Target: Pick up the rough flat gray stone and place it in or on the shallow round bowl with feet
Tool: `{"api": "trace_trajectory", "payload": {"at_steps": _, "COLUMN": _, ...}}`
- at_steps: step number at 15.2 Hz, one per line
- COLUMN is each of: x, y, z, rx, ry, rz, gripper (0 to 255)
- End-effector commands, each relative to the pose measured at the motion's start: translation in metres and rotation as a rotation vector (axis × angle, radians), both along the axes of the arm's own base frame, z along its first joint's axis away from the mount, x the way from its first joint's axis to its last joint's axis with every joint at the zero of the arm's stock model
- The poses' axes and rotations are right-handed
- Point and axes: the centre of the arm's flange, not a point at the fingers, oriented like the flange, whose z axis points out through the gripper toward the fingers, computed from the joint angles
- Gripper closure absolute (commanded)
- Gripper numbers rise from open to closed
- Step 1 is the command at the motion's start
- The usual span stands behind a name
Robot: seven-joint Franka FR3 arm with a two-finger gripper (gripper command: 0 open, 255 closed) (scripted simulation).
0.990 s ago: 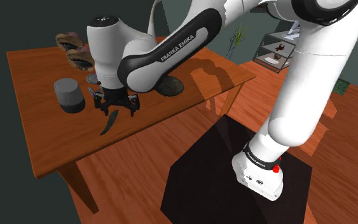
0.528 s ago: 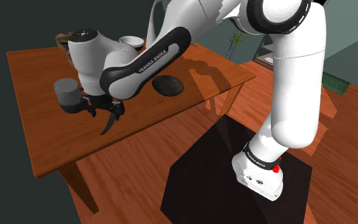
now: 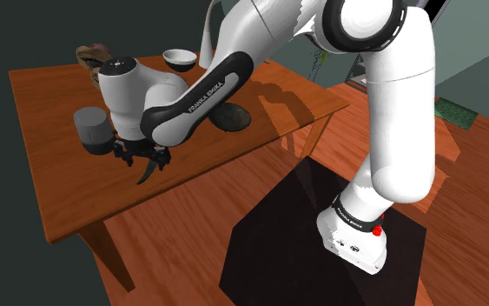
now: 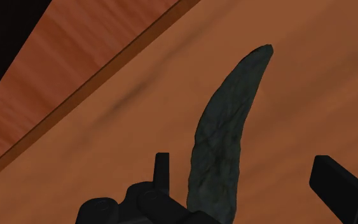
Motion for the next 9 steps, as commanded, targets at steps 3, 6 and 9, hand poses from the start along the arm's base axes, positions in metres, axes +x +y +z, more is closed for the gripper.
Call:
{"api": "trace_trajectory", "payload": {"at_steps": 3, "x": 0.0001, "y": 0.0001, "z": -0.0012, "rx": 0.000, "ry": 0.000, "rz": 0.000, "gripper": 0}}
{"api": "trace_trajectory", "payload": {"at_steps": 6, "x": 0.0001, "y": 0.0001, "z": -0.0011, "rx": 0.000, "ry": 0.000, "rz": 0.000, "gripper": 255}}
{"api": "trace_trajectory", "payload": {"at_steps": 9, "x": 0.0001, "y": 0.0000, "z": -0.0011, "rx": 0.000, "ry": 0.000, "rz": 0.000, "gripper": 255}}
